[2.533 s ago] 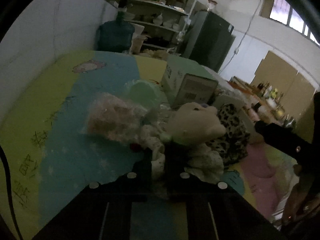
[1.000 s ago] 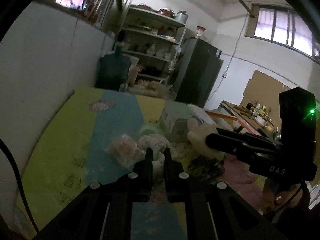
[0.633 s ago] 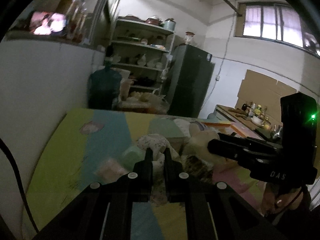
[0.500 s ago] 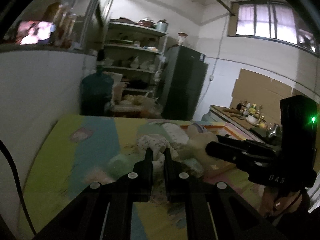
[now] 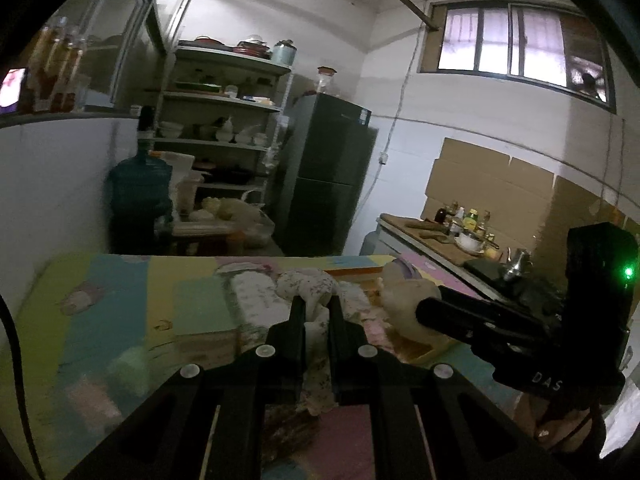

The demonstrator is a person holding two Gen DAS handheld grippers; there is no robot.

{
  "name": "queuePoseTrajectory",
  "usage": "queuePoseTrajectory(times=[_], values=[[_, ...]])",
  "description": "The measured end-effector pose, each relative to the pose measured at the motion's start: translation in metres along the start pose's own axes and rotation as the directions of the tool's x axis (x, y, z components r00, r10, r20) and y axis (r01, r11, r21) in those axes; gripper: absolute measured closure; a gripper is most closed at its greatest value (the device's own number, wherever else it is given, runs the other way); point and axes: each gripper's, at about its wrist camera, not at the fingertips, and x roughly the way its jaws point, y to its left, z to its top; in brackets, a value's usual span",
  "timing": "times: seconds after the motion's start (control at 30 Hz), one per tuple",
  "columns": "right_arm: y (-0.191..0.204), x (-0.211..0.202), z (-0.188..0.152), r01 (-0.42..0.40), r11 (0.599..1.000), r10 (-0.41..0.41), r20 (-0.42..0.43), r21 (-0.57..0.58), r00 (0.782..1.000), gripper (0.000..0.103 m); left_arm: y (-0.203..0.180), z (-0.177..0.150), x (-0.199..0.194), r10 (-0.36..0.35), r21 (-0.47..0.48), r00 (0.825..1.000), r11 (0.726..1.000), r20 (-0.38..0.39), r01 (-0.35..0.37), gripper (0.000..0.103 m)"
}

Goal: Organize soft objects
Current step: 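Carry the floral cloth and plush bunny over the cardboard tray with both grippers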

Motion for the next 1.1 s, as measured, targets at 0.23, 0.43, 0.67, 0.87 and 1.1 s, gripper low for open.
queuePoseTrajectory(times=[0.23,0.43,0.67,0.87,1.1], values=[[-0.04,-0.02,0.001,0.068,0.997,-0.07,0.033,0.043,0.997,0.063,-0.032,0.009,0.037,-0.028,0.024,1.0,0.999,-0.014,0.028,0.093],[-0.07,-0.03,-0.001,0.112,0.991,-0.115,0.039,0.075,0.993,0.063,-0.053,0.013,0.069,-0.034,0.038,0.999,0.999,-0.037,0.036,0.093],[-0.105,-0.037,0.003,0.146,0.985,-0.151,0.05,0.091,0.987,0.063,-0.07,0.019,0.104,-0.02,0.034,0.998,0.999,-0.055,0.022,0.093],[-0.129,-0.033,0.01,0.16,0.983,-0.165,0.053,0.085,0.985,0.063,-0.074,0.021,0.129,0.002,0.028,0.997,1.0,-0.074,0.001,0.093],[-0.153,-0.015,0.016,0.177,0.981,-0.181,0.038,0.079,0.983,0.063,-0.077,0.025,0.154,0.029,0.031,0.995,0.999,-0.095,-0.026,0.093]])
